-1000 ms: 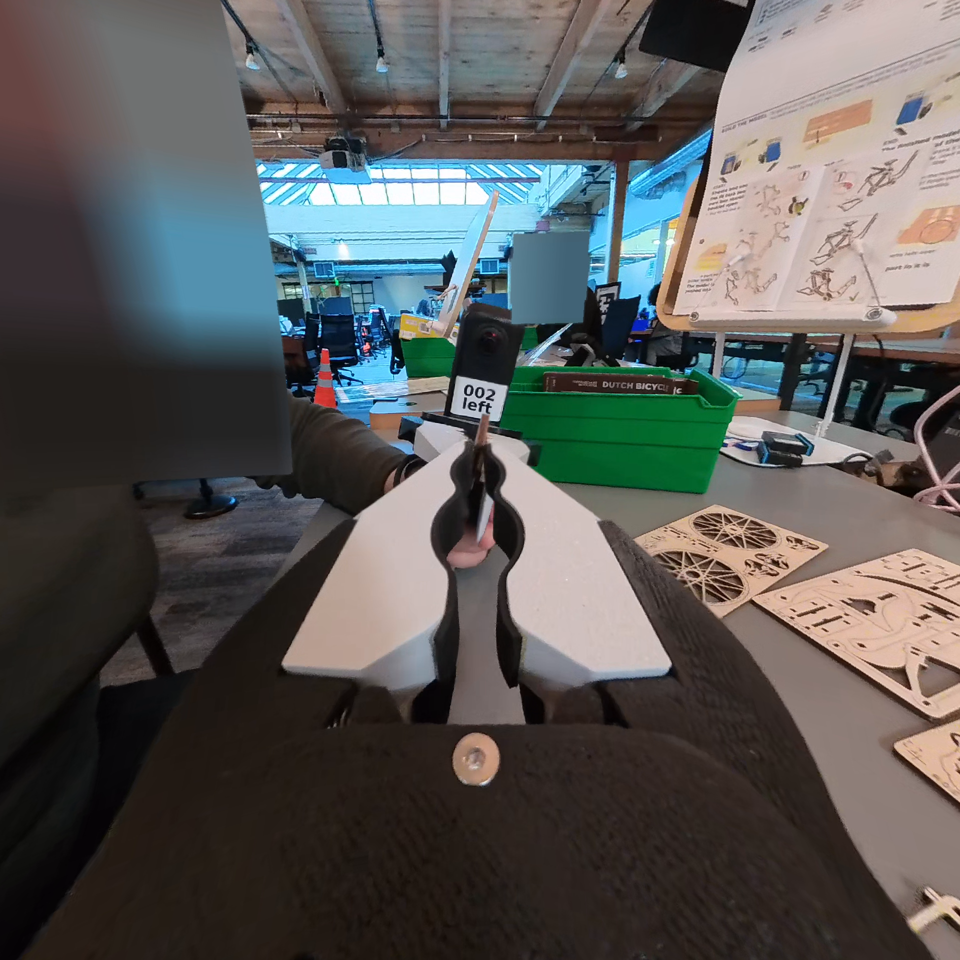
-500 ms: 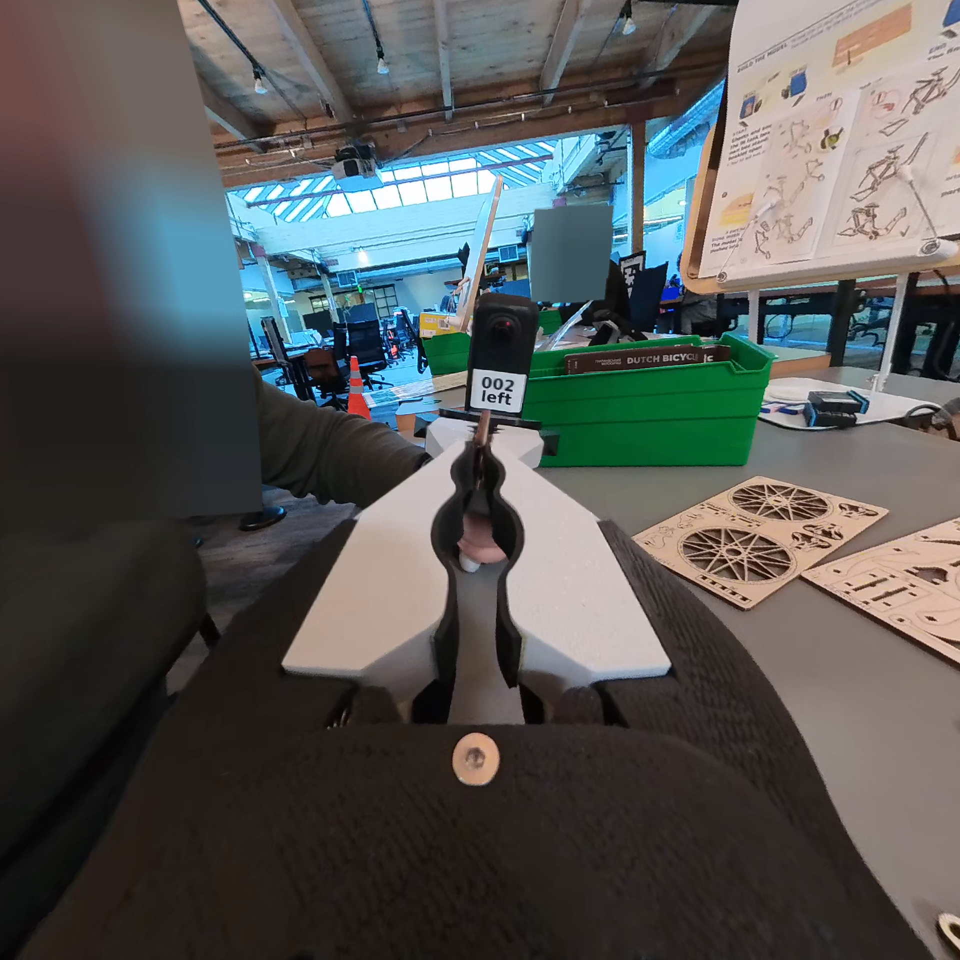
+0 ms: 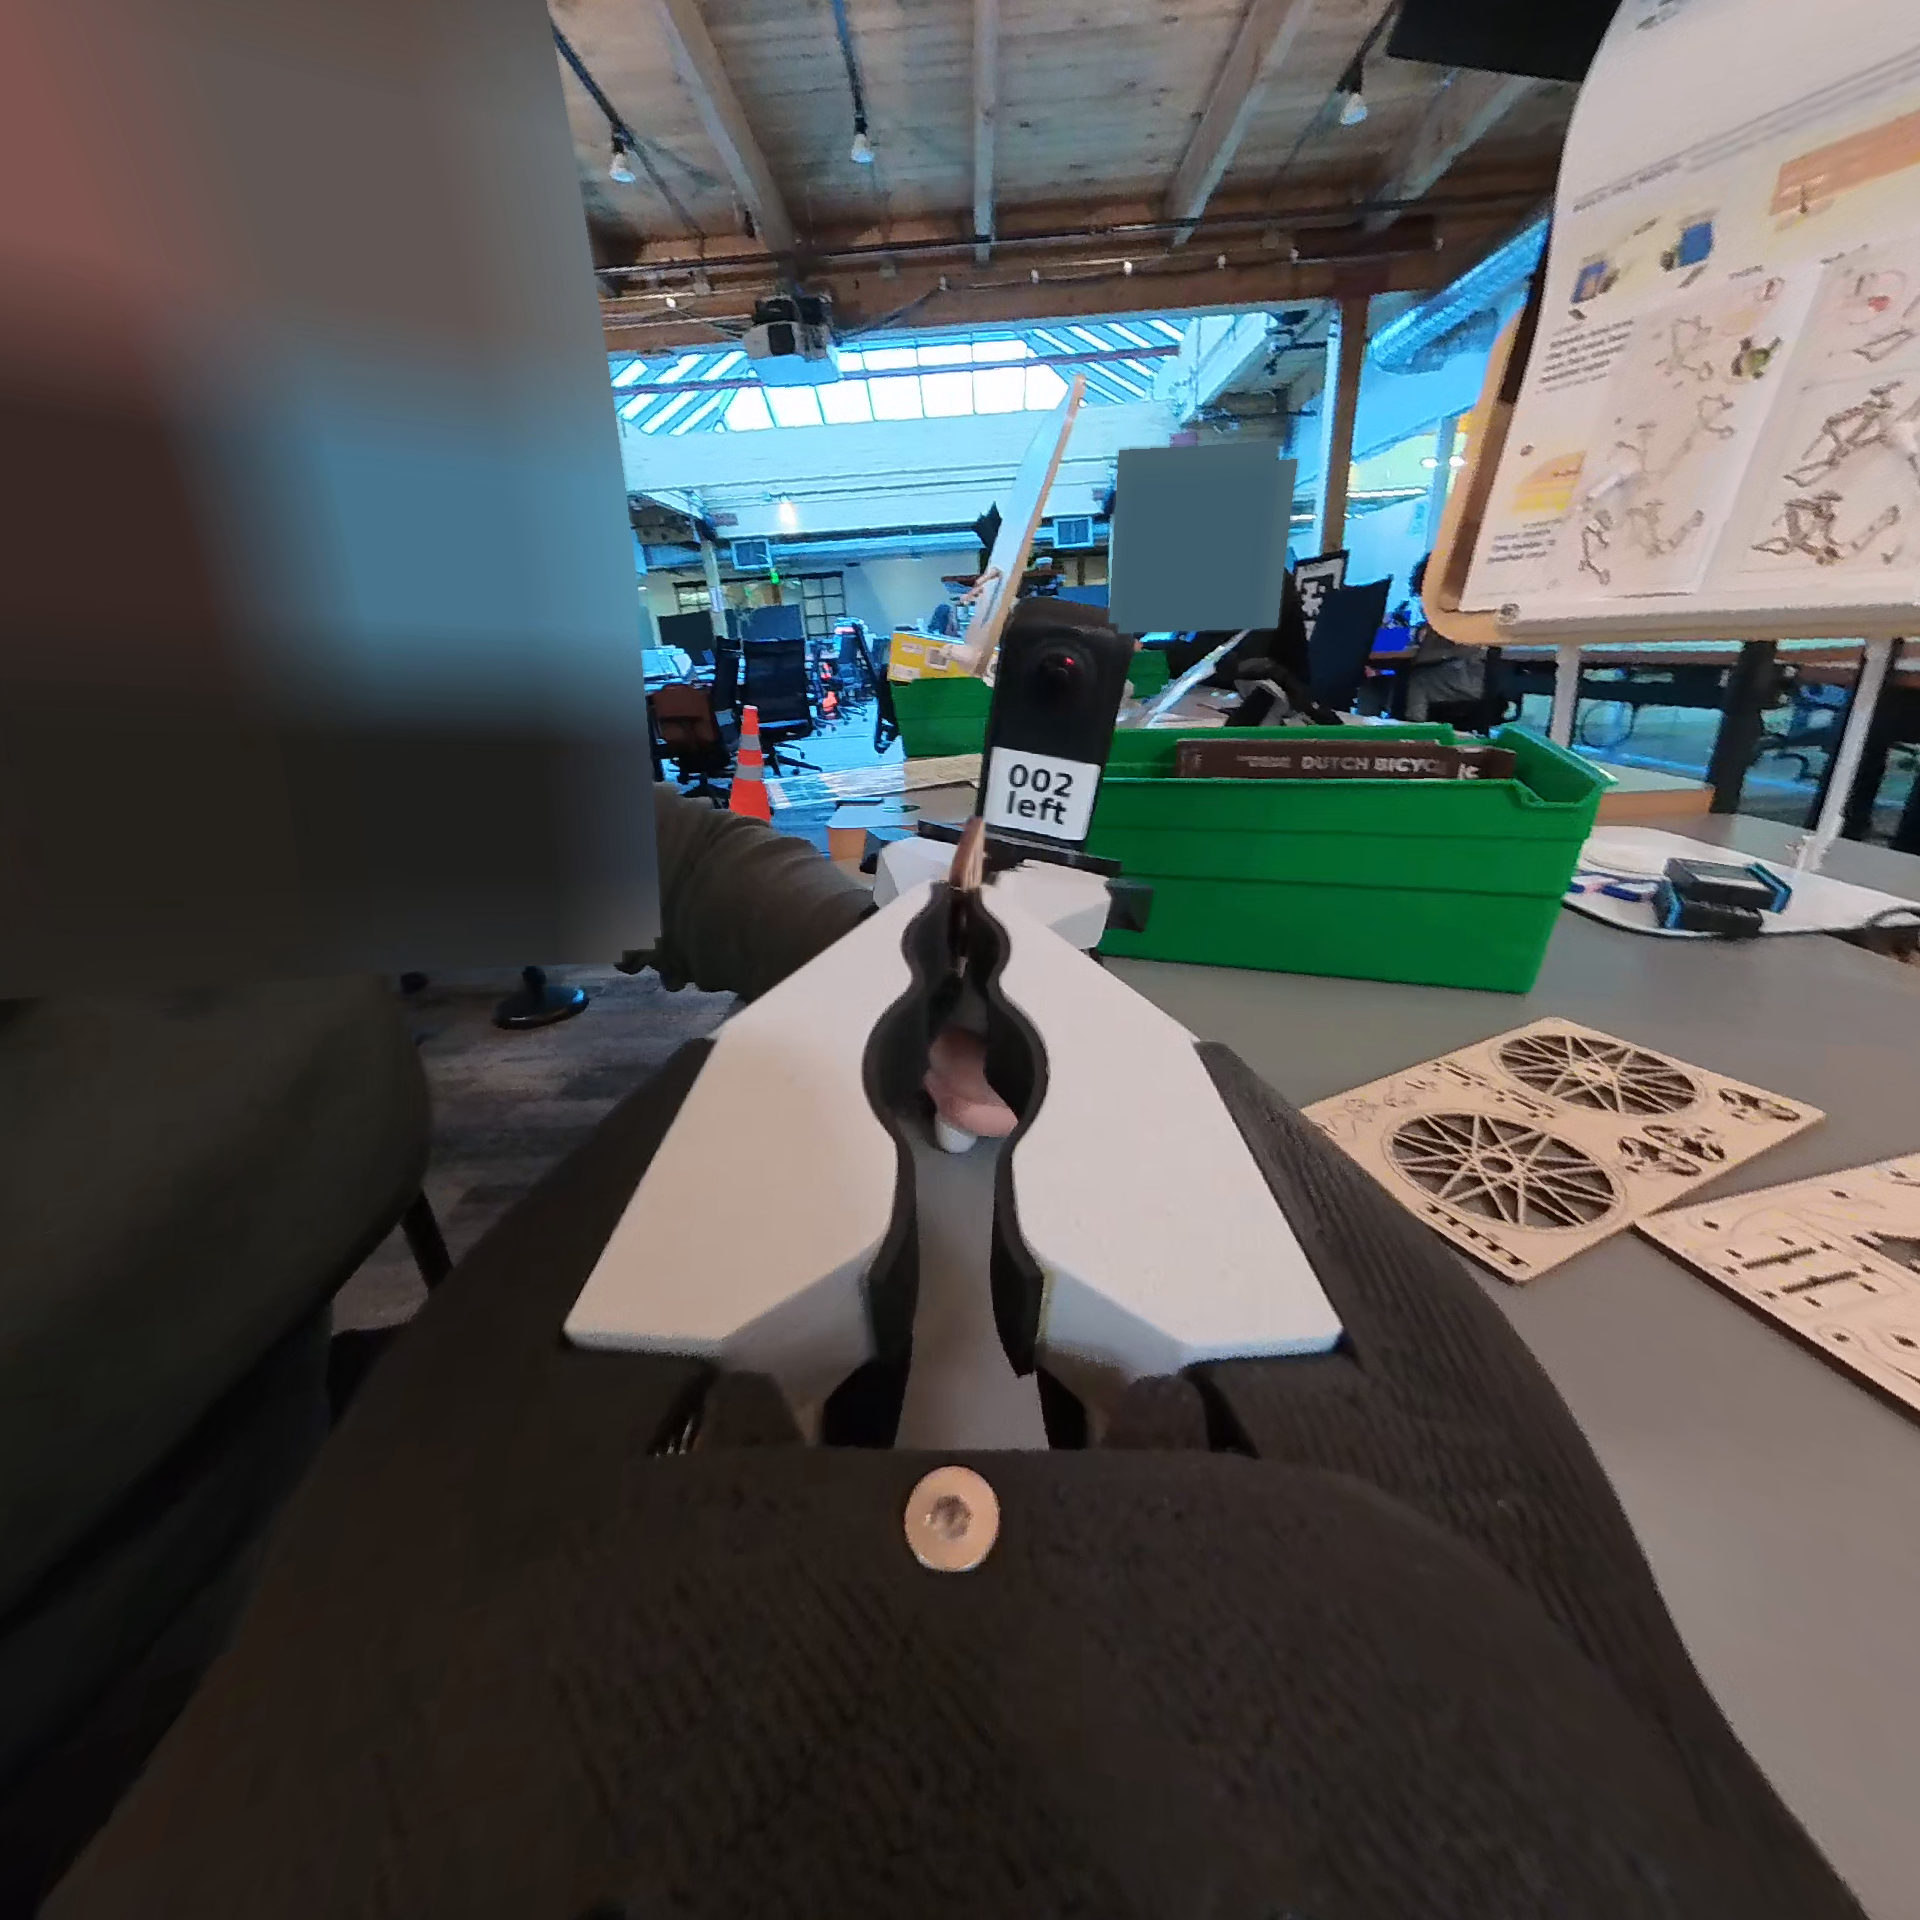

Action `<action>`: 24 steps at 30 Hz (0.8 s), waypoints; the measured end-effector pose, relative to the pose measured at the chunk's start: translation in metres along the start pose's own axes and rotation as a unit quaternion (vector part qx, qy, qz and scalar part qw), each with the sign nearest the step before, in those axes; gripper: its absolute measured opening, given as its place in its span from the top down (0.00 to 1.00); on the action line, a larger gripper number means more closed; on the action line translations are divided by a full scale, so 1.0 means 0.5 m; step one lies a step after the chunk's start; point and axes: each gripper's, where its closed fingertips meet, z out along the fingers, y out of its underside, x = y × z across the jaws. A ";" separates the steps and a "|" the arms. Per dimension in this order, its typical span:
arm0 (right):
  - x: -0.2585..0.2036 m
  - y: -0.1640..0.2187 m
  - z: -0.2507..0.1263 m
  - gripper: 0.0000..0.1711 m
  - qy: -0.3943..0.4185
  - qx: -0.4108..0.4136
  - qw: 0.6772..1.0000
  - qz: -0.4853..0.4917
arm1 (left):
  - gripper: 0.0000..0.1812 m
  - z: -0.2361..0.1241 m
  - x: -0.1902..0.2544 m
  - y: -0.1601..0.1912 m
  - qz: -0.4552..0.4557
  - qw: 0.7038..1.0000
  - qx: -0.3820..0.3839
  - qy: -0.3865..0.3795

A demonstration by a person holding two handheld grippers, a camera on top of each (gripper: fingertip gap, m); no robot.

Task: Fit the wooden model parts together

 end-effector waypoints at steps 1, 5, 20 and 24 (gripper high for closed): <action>-0.005 0.000 -0.001 1.00 -0.010 0.002 1.000 -0.001 | 1.00 0.001 0.005 0.001 0.000 1.000 -0.001 0.007; -0.009 -0.001 -0.002 1.00 -0.019 0.007 1.000 -0.007 | 1.00 0.004 0.010 0.003 -0.006 1.000 -0.003 0.016; 0.030 0.006 -0.003 1.00 0.092 -0.039 0.991 -0.091 | 1.00 0.001 -0.031 0.009 0.168 0.975 -0.065 -0.128; 0.040 0.007 -0.003 1.00 0.125 -0.040 0.986 -0.098 | 1.00 -0.004 -0.044 0.007 0.269 0.939 -0.100 -0.187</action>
